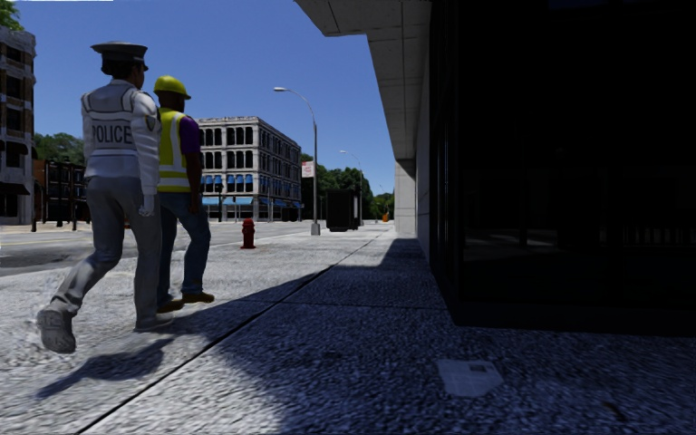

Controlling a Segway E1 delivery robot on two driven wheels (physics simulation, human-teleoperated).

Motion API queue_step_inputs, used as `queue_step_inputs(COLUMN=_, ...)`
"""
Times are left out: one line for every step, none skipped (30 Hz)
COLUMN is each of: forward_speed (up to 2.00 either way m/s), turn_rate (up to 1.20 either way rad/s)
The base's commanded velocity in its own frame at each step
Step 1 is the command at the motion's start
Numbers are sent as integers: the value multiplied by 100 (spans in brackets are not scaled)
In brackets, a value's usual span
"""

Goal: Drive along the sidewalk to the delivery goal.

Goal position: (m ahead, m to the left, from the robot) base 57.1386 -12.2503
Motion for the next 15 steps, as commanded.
queue_step_inputs(forward_speed=113, turn_rate=25)
queue_step_inputs(forward_speed=113, turn_rate=28)
queue_step_inputs(forward_speed=113, turn_rate=28)
queue_step_inputs(forward_speed=113, turn_rate=30)
queue_step_inputs(forward_speed=113, turn_rate=31)
queue_step_inputs(forward_speed=113, turn_rate=31)
queue_step_inputs(forward_speed=113, turn_rate=31)
queue_step_inputs(forward_speed=113, turn_rate=31)
queue_step_inputs(forward_speed=113, turn_rate=31)
queue_step_inputs(forward_speed=113, turn_rate=31)
queue_step_inputs(forward_speed=113, turn_rate=31)
queue_step_inputs(forward_speed=113, turn_rate=32)
queue_step_inputs(forward_speed=113, turn_rate=33)
queue_step_inputs(forward_speed=113, turn_rate=35)
queue_step_inputs(forward_speed=113, turn_rate=35)
